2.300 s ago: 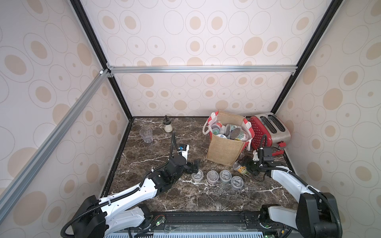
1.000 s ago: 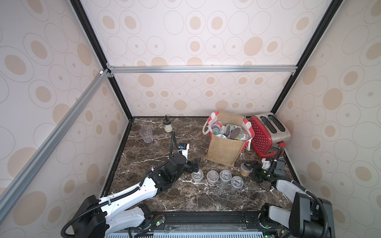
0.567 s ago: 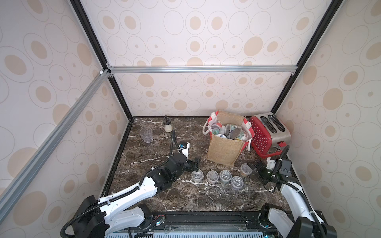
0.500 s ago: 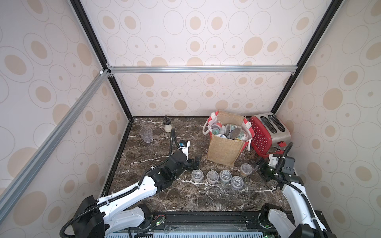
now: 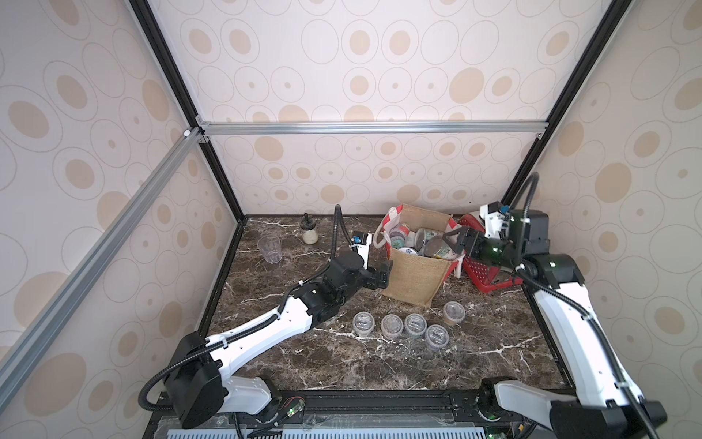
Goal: Take out the seed jars from the canvas bag
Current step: Pick up the seed jar from the canvas bag.
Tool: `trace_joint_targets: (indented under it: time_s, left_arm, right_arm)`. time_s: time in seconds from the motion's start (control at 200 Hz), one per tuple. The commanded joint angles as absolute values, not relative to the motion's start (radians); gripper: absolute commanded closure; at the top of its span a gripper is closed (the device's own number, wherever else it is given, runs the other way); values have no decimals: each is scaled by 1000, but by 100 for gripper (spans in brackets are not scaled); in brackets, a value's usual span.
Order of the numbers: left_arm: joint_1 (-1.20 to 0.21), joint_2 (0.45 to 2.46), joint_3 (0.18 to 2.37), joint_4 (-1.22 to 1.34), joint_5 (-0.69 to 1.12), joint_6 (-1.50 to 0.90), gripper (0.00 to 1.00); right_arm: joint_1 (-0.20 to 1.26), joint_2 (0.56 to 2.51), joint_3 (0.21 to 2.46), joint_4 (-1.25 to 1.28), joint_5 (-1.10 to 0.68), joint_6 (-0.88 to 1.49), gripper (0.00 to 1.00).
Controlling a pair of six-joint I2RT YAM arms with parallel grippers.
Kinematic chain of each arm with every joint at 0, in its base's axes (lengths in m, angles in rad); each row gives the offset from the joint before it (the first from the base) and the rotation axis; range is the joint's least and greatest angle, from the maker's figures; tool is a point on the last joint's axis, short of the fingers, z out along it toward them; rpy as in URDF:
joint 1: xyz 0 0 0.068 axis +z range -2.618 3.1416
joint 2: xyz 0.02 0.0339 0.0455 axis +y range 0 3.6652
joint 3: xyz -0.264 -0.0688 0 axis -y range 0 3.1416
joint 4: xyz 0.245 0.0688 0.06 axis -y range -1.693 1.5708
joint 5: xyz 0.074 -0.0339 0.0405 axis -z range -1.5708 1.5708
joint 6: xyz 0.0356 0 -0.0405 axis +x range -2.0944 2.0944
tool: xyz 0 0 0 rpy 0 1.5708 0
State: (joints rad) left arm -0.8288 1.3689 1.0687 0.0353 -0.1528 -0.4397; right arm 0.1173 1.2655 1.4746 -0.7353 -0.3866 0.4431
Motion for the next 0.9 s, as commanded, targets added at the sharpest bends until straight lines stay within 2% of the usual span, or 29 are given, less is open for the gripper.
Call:
trace_joint_targets:
  time_s: [0.0,0.16,0.375,0.695,0.895]
  left_arm:
    - [-801,1429,1182,-4,-114,-403,2]
    - [-775,1550,1316,-89,-47,-419,2]
    - [-772,1545,1270,-48,0,-469,2]
    - [-772,1478,1151,-11,8,-512,2]
    - [-774,1473,1163,-45,-43,-509,2]
  right_arm:
    - [144,1415,1608,-900,-300,322,14]
    - [150,1628,1805,-1017,-202,238,14]
    - [161,1802,1940,-1145,-131,188,13]
    - [273,1767,1894,-1184,-198,182,13]
    - [318,1693,1805,-1140,-253,200,13]
